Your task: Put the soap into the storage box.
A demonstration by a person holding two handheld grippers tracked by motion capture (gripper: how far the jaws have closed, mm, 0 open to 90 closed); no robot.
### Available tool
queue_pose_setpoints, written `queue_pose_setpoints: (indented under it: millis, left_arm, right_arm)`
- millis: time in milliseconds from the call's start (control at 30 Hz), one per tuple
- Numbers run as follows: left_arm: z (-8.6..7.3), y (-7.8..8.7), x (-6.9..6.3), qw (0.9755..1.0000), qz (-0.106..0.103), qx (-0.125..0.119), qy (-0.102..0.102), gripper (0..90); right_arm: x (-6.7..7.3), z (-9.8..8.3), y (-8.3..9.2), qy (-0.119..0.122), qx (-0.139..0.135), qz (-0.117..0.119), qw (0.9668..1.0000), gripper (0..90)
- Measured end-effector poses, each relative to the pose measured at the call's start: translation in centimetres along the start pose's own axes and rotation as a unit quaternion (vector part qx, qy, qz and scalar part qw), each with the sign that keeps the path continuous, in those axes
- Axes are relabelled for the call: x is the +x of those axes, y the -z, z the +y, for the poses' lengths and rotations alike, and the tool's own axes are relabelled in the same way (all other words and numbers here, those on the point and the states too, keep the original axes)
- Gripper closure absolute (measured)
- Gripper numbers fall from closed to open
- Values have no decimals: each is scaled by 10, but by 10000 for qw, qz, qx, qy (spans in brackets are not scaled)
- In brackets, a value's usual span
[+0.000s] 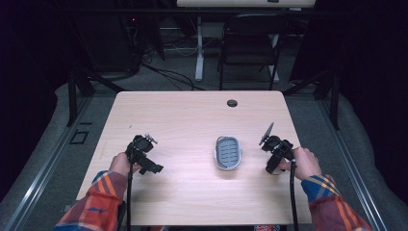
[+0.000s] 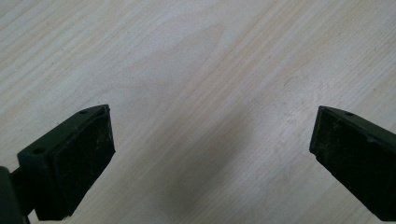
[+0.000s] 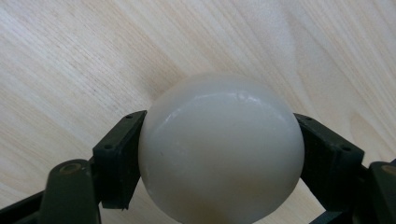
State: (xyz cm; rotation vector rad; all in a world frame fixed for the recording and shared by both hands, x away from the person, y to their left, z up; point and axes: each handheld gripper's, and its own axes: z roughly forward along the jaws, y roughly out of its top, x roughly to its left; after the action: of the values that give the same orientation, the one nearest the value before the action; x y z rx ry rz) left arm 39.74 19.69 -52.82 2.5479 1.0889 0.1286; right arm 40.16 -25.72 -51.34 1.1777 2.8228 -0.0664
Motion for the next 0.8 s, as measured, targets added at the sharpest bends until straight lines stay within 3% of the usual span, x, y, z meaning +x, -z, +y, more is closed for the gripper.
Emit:
queue_pose_setpoints:
  millis: [100, 133, 267, 400, 433, 467, 500, 567, 667, 700, 800]
  left_arm:
    - [0, 0, 0, 10000, -1, 4, -4, 0]
    - [0, 0, 0, 10000, 0, 5, -2, 0]
    - [0, 0, 0, 10000, -3, 4, -7, 0]
    - [0, 0, 0, 10000, -8, 6, -17, 0]
    - [0, -1, 0, 10000, -12, 6, -19, 0]
    - [0, -1, 0, 10000, -19, 8, -8, 0]
    - [0, -1, 0, 10000, -20, 5, -3, 0]
    - [0, -1, 0, 10000, -19, 3, -5, 0]
    - [0, -1, 0, 10000, -20, 5, -14, 0]
    - [0, -1, 0, 10000, -22, 5, -16, 0]
    - [0, -1, 0, 10000, -23, 7, -11, 0]
  right_arm:
    - [2, 2, 0, -81, -174, -1, 9998, 237]
    - [1, 4, 3, 13, -50, -50, 10000, 238]
    - [4, 8, 5, -59, -239, -22, 9997, 237]
    - [5, 11, 8, -27, -206, -46, 9998, 238]
    - [6, 12, 7, -132, -327, 41, 9994, 237]
    - [3, 15, 12, 168, -19, -86, 9998, 238]
    - [6, 15, 10, 13, -193, -35, 9998, 237]
    - [7, 16, 9, -49, -308, -22, 9995, 238]
    - [7, 21, 14, 110, -114, -85, 9998, 238]
    - [8, 20, 12, 9, -248, -48, 9997, 238]
    - [7, 25, 16, 229, -28, -121, 9997, 238]
